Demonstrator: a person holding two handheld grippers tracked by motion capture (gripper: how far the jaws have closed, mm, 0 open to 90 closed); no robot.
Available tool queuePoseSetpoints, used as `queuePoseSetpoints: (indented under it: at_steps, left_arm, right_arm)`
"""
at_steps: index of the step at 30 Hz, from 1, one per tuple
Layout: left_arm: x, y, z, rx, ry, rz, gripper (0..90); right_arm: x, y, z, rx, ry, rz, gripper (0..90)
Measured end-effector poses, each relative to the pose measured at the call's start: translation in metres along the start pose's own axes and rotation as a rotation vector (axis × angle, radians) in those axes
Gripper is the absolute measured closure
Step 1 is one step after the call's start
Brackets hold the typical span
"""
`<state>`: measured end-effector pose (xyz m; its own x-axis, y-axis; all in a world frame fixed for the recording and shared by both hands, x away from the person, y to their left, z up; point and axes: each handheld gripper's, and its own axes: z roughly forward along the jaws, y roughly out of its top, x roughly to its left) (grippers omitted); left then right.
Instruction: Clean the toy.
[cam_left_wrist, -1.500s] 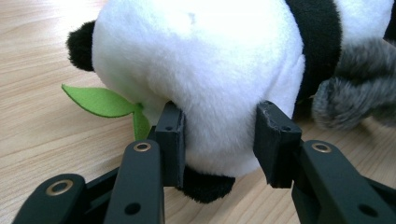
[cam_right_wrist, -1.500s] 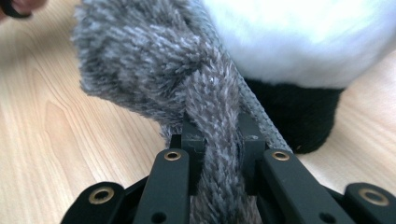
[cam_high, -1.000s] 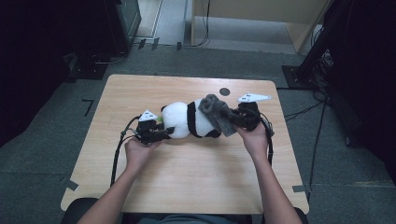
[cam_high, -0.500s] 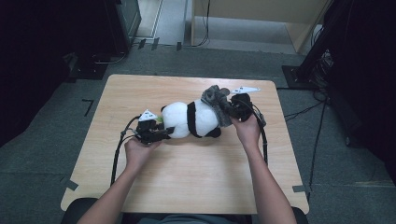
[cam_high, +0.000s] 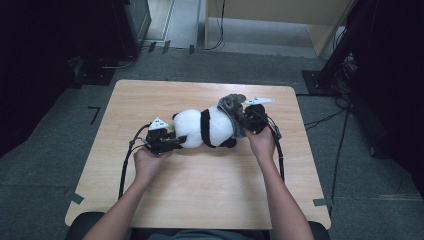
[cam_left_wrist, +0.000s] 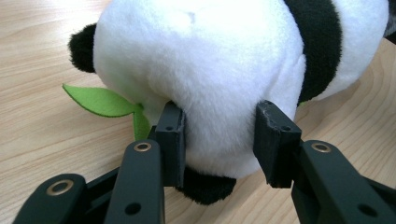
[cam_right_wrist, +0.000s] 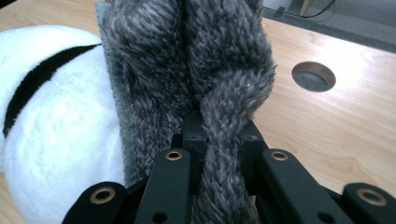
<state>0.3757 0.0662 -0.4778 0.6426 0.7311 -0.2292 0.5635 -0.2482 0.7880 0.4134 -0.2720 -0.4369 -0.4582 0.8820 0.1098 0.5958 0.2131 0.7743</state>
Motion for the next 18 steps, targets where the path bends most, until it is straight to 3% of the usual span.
queuePoseSetpoints:
  at_steps: [3,6,11,18]
  left_arm:
    - [0.001,0.000,0.000,0.002,-0.001,-0.001,58.7]
    - [0.002,0.000,0.000,0.007,-0.002,-0.006,58.8]
    - [0.004,0.000,-0.001,0.007,0.012,-0.003,59.1]
    - [0.005,0.000,-0.001,0.005,0.012,-0.004,59.1]
  right_arm:
    - [-0.002,-0.009,0.003,0.023,-0.020,0.022,80.2]
    - [-0.005,-0.022,0.014,0.118,-0.026,0.043,80.3]
    - [-0.001,-0.040,0.024,0.134,0.011,0.063,80.4]
    - [-0.002,-0.041,0.028,0.183,0.011,0.046,80.3]
